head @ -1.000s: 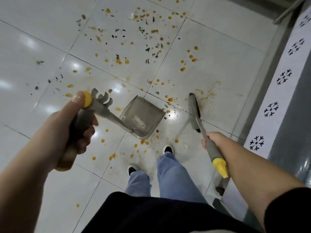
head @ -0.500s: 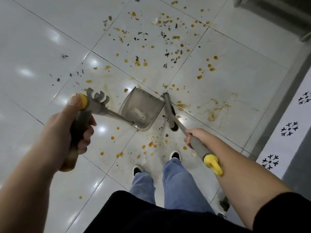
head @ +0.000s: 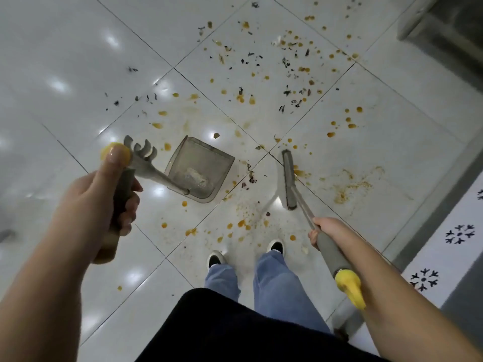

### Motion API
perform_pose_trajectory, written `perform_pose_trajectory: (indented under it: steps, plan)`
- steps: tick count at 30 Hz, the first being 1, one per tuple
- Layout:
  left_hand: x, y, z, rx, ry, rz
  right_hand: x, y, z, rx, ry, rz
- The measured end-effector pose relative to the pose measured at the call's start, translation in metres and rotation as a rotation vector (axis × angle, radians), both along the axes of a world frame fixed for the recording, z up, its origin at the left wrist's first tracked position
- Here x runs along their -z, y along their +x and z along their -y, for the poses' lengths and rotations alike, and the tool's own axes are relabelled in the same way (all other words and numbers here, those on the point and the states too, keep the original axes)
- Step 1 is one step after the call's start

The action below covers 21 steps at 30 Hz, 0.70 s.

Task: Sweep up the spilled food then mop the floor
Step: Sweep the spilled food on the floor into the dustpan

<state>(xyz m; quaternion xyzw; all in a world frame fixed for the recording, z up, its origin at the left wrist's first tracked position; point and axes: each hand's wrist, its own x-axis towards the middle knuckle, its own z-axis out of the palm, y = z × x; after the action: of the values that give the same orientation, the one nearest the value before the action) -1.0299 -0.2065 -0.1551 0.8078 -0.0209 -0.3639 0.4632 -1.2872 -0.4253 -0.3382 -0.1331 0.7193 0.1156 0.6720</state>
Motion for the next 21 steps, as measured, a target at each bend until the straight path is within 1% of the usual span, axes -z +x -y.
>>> perform_pose_trajectory:
  steps: [3, 6, 9, 10, 13, 15, 21]
  plan:
    - [0.005, 0.005, -0.027, -0.097, 0.019, -0.023, 0.005, 0.029, -0.008, -0.037, 0.04, 0.051]
    - [0.007, 0.006, -0.049, -0.105, 0.039, -0.011, 0.006, 0.059, -0.022, -0.134, 0.075, 0.12]
    - [0.01, 0.006, -0.068, -0.11, 0.05, -0.022, 0.003, 0.075, -0.035, -0.019, 0.069, 0.202]
    - [0.01, 0.007, -0.073, -0.115, 0.049, -0.037, 0.001, 0.078, -0.039, -0.016, 0.054, 0.208]
    - [0.011, 0.013, -0.09, -0.09, 0.04, -0.057, -0.008, 0.076, -0.056, -0.087, 0.035, 0.137]
    - [0.01, 0.019, -0.101, -0.047, 0.031, -0.053, -0.014, 0.06, -0.067, -0.097, 0.014, 0.072]
    - [0.005, 0.025, -0.117, 0.113, -0.018, -0.069, -0.03, -0.026, -0.089, 0.045, -0.057, -0.072]
